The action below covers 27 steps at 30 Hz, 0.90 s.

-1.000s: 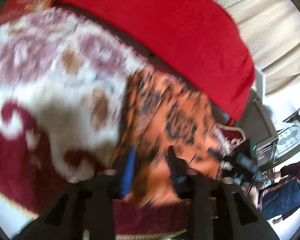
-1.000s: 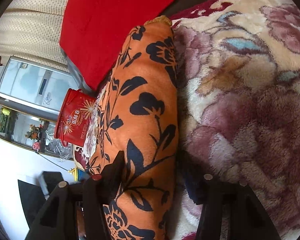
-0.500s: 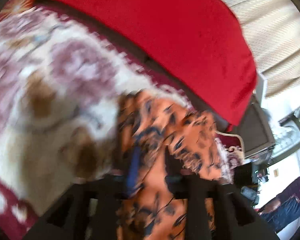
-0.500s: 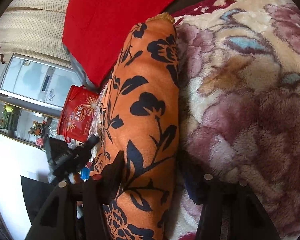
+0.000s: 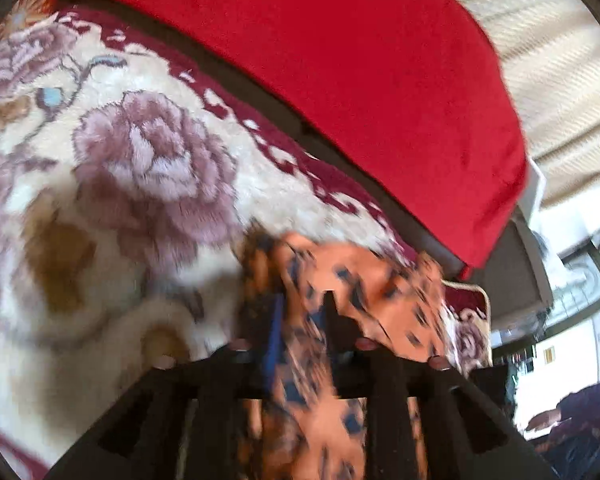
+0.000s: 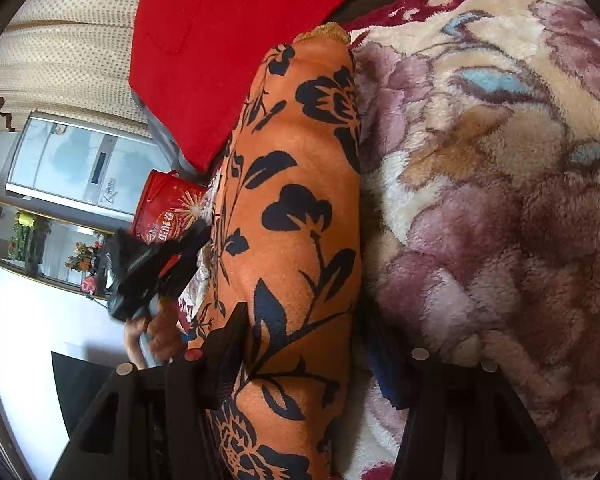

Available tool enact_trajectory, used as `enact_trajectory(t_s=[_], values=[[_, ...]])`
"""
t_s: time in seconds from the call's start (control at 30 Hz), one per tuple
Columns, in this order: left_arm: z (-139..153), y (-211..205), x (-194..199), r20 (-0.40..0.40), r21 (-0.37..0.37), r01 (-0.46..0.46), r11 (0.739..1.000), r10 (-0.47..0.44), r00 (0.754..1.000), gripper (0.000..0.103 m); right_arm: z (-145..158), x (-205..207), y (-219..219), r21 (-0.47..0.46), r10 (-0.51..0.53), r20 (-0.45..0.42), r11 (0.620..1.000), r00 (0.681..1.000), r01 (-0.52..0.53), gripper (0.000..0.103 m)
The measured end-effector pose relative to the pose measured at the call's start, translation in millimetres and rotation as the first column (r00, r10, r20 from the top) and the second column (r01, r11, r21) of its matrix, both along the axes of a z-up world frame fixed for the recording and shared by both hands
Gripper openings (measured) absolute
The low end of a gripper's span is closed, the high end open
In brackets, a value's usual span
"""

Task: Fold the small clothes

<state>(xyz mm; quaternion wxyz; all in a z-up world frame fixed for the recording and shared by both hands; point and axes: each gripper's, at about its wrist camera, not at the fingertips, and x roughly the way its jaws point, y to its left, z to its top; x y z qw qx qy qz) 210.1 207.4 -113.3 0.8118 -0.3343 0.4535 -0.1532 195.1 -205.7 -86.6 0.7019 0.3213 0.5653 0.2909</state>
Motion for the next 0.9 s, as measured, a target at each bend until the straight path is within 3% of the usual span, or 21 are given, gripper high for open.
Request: enact_trajectory(t_s=[0.07,0.2,0.27,0.37,0.4,0.43,0.53,0.7,0.77,0.83,0.87,0.9], values=[[9.0,-1.7,-25.5,0.041,0.0,0.001,1.0,-0.001,0.999,0.048,0.2,-0.4,-0.3,0.005,-0.004,-0.001,1.0,1.0,0.004,0.061],[7.3,-16.1,-64.4,0.084,-0.012,0.042,0.999,-0.041,0.996,0.059,6.1,-2.8,-1.8,0.015,-0.012,-0.008,1.0,1.0,0.012,0.067],[-9.1,-23.7,-68.0,0.035,0.028,0.057,0.998,-0.058,0.998,0.059,10.5,-4.3,-2.8,0.037,-0.021,0.001,0.999,1.0,0.021,0.072],[-32.5,-32.9,-59.5,-0.061,0.092,0.075,0.993,-0.07,0.996,0.058,6.8,0.3,3.6,0.008,-0.037,-0.014,0.999,0.999,0.037,0.073],[-33.9,-33.3,-58.6,-0.066,0.089,0.078,0.993,-0.073,0.995,0.058,4.5,3.6,10.5,-0.015,-0.019,-0.007,1.0,1.0,0.019,0.071],[-36.5,-32.5,-57.1,-0.073,0.077,0.074,0.994,-0.068,0.995,0.058,6.8,6.2,16.9,-0.048,0.003,0.013,0.999,1.0,-0.002,0.055],[-31.1,-32.3,-56.2,-0.072,0.065,0.067,0.996,-0.063,0.995,0.058,25.0,9.0,29.7,-0.119,0.028,0.049,0.993,0.998,-0.022,0.038],[1.9,-37.2,-63.4,0.051,-0.011,0.069,0.998,-0.069,0.996,0.059,83.7,3.1,14.7,-0.191,0.027,0.174,0.982,0.984,0.007,0.035],[5.3,-43.6,-57.6,0.079,-0.012,0.074,0.997,-0.073,0.994,0.064,74.9,5.2,-10.3,-0.191,-0.01,0.146,0.981,0.989,0.038,0.036],[-7.0,-53.5,-43.9,0.018,-0.01,0.077,0.997,-0.077,0.997,0.065,36.4,8.7,-24.1,-0.168,-0.016,0.034,0.986,0.999,0.022,0.048],[-14.5,-57.7,-36.9,-0.012,-0.011,0.077,0.997,-0.077,0.997,0.066,22.3,8.3,-27.1,-0.141,-0.03,0.012,0.99,0.999,0.032,0.053],[-23.9,-62.3,-30.3,-0.057,-0.01,0.086,0.996,-0.086,0.995,0.066,11.6,4.7,-36.0,-0.032,-0.077,0.001,0.997,0.997,0.077,0.056]])
